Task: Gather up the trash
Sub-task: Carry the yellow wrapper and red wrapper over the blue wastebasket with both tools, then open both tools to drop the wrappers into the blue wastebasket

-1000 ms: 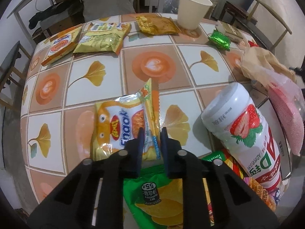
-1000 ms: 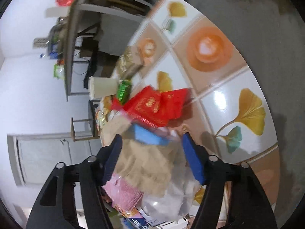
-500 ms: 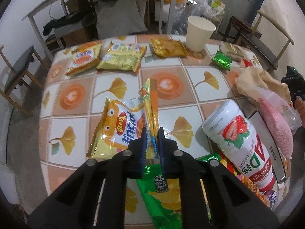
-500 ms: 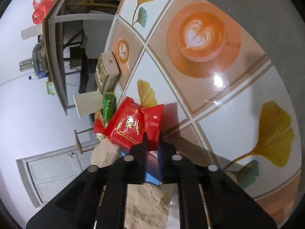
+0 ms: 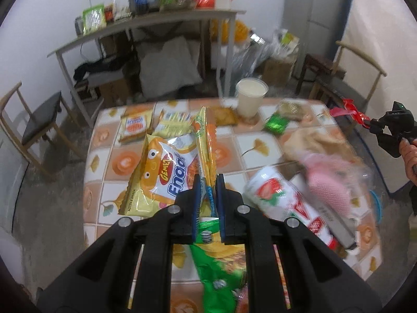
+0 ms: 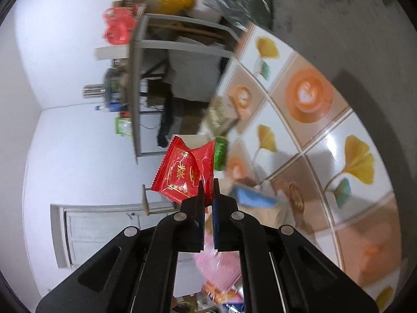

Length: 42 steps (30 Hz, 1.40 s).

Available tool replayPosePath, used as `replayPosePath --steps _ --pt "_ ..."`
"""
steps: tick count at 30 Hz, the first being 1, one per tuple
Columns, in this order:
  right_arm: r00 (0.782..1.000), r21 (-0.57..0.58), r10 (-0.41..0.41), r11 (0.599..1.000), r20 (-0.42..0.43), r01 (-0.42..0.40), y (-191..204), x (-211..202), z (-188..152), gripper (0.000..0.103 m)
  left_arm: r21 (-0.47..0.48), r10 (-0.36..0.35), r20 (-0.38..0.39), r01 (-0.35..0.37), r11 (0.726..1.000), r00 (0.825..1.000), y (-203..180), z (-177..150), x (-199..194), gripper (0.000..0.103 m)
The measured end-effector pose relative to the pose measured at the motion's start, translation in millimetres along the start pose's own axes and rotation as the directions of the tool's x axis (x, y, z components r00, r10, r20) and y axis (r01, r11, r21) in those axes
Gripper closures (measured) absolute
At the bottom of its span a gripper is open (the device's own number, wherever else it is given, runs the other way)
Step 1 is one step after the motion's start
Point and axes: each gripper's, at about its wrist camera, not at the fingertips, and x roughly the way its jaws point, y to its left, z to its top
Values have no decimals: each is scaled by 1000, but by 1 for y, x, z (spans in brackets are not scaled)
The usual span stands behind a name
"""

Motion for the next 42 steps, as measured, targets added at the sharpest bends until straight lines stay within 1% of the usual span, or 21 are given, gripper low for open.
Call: replayPosePath --steps 3,7,9,12,15,17,21,23,24,26,27,28,30,31,33,34,35,38,39,41,42 --pt "999 -46 30 999 24 -29 11 -39 -17 98 23 -38 47 37 999 998 -20 3 -26 93" --pt "998 -92 39 995 54 -34 11 -94 -44 98 58 -140 88 135 989 986 -54 3 -55 93" --pt "996 -98 48 994 69 -41 5 -116 -58 98 78 -201 91 194 978 975 -73 3 -63 93" --pt "993 -96 54 994 101 -44 -13 -152 -79 98 113 -302 74 293 949 950 -110 2 -69 93" --pt "988 -76 59 996 141 -49 -39 -191 -98 98 151 -395 33 386 910 918 -155 1 -66 93" --pt "984 -56 51 998 171 -42 -59 -213 -108 98 182 -452 -5 445 877 892 -192 -1 -61 93" --pt "969 24 19 999 246 -26 -111 -258 -120 98 247 -519 -81 522 817 851 -269 -8 -44 93" --pt "960 69 -7 998 281 -13 -137 -277 -125 98 266 -555 -139 571 777 820 -313 -13 -29 93" --pt "955 87 -20 996 296 -6 -149 -285 -127 98 270 -565 -159 586 764 810 -330 -14 -23 93" --pt "941 136 -50 991 335 5 -179 -305 -133 98 279 -595 -218 634 721 773 -372 -21 -6 93" --pt "934 154 -65 988 351 11 -191 -313 -135 98 275 -604 -242 650 708 760 -385 -23 1 93" --pt "926 179 -80 984 368 14 -205 -322 -137 98 266 -616 -282 677 687 736 -407 -27 13 92" --pt "912 225 -106 974 396 16 -232 -334 -140 98 241 -626 -344 710 662 700 -446 -32 33 91" --pt "905 246 -124 969 408 22 -242 -338 -140 98 230 -626 -384 727 647 679 -469 -36 46 91" --pt "881 304 -168 952 441 29 -272 -347 -142 98 213 -620 -447 750 626 644 -506 -49 62 90" --pt "872 331 -187 943 452 30 -284 -349 -143 98 201 -615 -483 763 614 623 -529 -57 74 89" --pt "864 353 -203 935 460 32 -295 -352 -143 98 196 -607 -510 770 607 609 -548 -64 83 89" --pt "843 414 -255 909 473 43 -327 -356 -138 98 187 -575 -581 782 594 576 -604 -79 113 87" --pt "836 433 -276 900 474 52 -337 -356 -134 98 187 -558 -602 780 597 571 -625 -85 125 87" --pt "822 462 -316 884 475 73 -350 -359 -124 98 188 -545 -620 781 595 565 -653 -91 140 87" --pt "814 475 -335 876 475 83 -357 -359 -118 98 193 -537 -624 779 597 567 -663 -93 146 87"
